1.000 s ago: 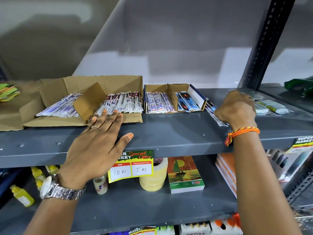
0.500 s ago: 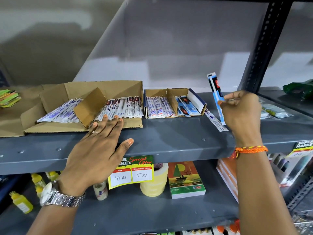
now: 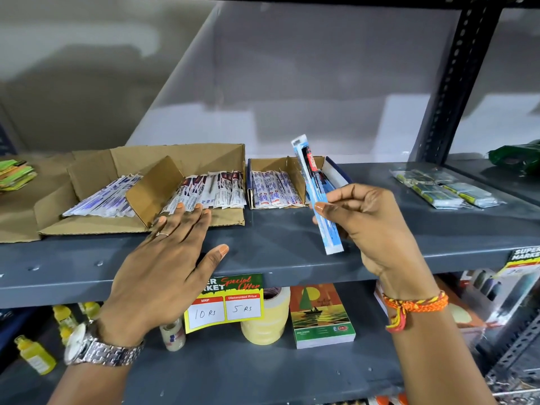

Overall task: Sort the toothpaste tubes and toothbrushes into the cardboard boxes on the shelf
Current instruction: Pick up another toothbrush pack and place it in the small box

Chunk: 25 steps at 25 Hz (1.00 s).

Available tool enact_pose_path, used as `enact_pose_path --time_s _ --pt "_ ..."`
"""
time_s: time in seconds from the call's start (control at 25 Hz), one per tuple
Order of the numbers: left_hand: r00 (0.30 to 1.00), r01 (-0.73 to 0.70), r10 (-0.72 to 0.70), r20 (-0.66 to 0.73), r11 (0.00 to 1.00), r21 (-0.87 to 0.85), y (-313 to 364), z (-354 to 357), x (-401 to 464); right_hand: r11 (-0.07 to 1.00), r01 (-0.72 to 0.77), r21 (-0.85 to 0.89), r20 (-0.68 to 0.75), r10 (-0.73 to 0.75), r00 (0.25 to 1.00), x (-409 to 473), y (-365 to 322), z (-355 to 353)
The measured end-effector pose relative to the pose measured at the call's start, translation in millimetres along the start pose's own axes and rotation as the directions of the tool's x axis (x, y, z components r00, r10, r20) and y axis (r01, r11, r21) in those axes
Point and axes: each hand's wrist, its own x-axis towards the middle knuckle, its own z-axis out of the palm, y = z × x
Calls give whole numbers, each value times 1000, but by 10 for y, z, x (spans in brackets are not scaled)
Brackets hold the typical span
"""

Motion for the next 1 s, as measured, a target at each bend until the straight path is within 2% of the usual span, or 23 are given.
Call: enact_pose_path --time_s 0.16,0.36,0.52,0.72,0.88,1.0 --pt "1000 3 -3 0 1000 4 -2 1 1 998 -25 65 54 21 998 -16 -17 12" --pt "1000 4 -4 -2 1000 13 -1 5 2 958 -149 244 164 111 980 -21 -47 -51" --pt "1000 4 -3 -4 1000 24 8 -1 -3 925 -186 333 172 134 976 -38 -62 -76" --pt "1000 3 -3 -6 1000 21 18 -7 -5 937 -147 318 106 119 987 -43 -46 -51" --pt "1000 2 -2 -6 999 34 0 12 -10 910 -157 384 128 116 985 -5 8 -84" --pt "1000 6 -6 -8 1000 30 -6 26 -10 952 -80 295 75 61 995 94 52 -176"
